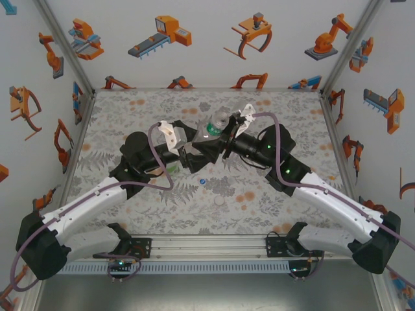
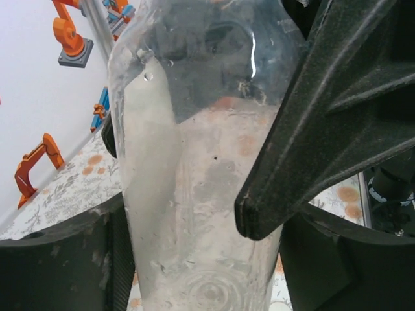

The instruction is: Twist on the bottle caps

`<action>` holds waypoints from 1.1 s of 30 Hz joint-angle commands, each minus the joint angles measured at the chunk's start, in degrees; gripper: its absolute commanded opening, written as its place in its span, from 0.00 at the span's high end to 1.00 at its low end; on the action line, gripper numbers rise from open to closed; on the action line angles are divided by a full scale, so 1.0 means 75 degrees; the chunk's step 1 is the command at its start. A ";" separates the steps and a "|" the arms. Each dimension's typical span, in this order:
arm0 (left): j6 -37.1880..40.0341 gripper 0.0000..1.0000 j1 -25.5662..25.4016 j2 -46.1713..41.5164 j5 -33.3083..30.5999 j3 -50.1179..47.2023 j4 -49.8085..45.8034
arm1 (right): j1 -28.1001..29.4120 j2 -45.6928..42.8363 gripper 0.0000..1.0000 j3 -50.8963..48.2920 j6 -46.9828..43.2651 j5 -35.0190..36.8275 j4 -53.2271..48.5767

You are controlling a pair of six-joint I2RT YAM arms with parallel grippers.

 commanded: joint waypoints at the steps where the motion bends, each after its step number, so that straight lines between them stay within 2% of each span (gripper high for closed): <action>1: 0.0179 0.35 -0.0012 0.0041 0.0127 0.0373 -0.0130 | 0.0120 -0.0222 0.56 0.0181 -0.0005 -0.0060 0.0133; 8: 0.0251 0.51 -0.0017 0.0030 0.0166 0.0454 -0.0355 | 0.0118 -0.0241 0.56 0.0166 -0.0078 -0.0029 0.0053; 13: 0.0299 0.55 -0.0023 -0.0066 0.0114 0.0482 -0.0553 | 0.0133 -0.0253 0.54 0.0195 -0.0139 0.0020 -0.0020; 17: 0.0393 0.56 -0.0026 -0.0206 -0.0100 0.0527 -0.0780 | 0.0126 -0.0324 0.44 0.0203 -0.0212 0.0267 -0.0126; 21: 0.0507 0.62 0.0026 -0.0294 -0.0223 0.0787 -0.1467 | 0.0132 -0.0505 0.24 0.0283 -0.0443 0.0555 -0.0515; 23: 0.0578 0.63 0.0043 -0.0345 -0.0230 0.0865 -0.1678 | 0.0122 -0.0632 0.18 0.0316 -0.0561 0.0702 -0.0732; 29: 0.0573 0.69 0.0415 -0.0662 -0.0239 0.0989 -0.2136 | 0.0117 -0.1333 0.18 0.0199 -0.0846 0.1481 -0.1141; 33: 0.0699 0.77 0.0896 -0.0849 -0.0164 0.1317 -0.3062 | 0.0131 -0.1711 0.18 0.0224 -0.0908 0.2051 -0.1771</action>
